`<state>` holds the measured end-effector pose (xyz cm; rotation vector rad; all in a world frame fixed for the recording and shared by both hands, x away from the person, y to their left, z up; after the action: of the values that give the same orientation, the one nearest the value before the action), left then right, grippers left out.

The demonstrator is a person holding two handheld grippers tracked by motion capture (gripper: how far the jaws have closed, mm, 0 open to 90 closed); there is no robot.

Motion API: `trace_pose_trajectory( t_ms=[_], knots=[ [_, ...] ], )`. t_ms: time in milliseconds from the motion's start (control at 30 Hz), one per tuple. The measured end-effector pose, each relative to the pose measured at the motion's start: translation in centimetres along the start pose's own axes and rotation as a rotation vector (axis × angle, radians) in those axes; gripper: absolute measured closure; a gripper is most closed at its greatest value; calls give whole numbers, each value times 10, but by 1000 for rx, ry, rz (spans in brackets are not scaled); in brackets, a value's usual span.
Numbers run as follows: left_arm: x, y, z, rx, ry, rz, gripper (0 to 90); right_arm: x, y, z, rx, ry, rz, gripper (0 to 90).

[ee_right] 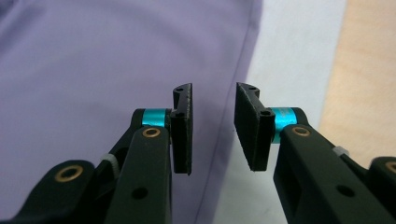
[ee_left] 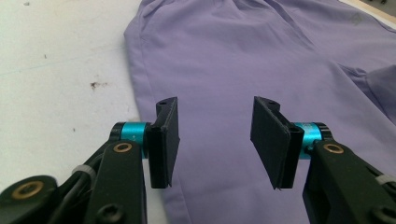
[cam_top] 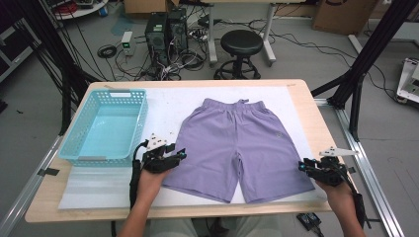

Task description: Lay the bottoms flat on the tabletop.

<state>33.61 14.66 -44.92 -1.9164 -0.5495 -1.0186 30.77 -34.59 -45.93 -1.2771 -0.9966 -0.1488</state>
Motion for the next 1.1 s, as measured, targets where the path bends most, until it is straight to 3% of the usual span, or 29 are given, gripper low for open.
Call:
trace_pose_trajectory(
  t_ms=[100,167,233,267,333,467,700,900,1000,1100],
  knots=[
    [-1,-4,0,-2,-1,-5,517,-5,1,0,-54,-35,47,900],
    [-2,-6,0,-1,-2,-6,517,-5,-2,-4,-96,-43,64,900],
    [-3,-7,1,-1,-2,-4,517,-8,-2,-7,-85,-5,51,900],
    [-3,-8,1,-2,-5,-2,516,-9,-2,-8,-77,5,40,890],
    [-5,-10,1,-5,-4,4,511,-9,-4,-9,-56,37,12,747],
    [-12,-16,0,-15,-1,12,505,0,-13,-1,-17,51,-83,661],
    [-27,-28,0,-22,12,34,502,21,-15,29,20,-15,-189,586],
    [-40,-31,3,-24,9,77,532,32,-11,46,50,-37,-216,525],
    [-43,-32,3,17,41,118,622,35,-9,55,69,-49,-216,523],
    [-46,-34,3,47,67,125,756,39,-6,64,86,-71,-215,523]
  ],
)
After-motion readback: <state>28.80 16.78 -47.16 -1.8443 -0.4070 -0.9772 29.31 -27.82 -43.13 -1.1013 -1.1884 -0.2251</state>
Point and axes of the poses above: each handheld gripper's, and its own axes: y roughly forward along the jaws, x roughly out of its top, z roughly to its left, the point moved 3 cm from there along y, roughly forward along the jaws, and after that the axes turned 9 degrees about -y, right-handed, at the moved point
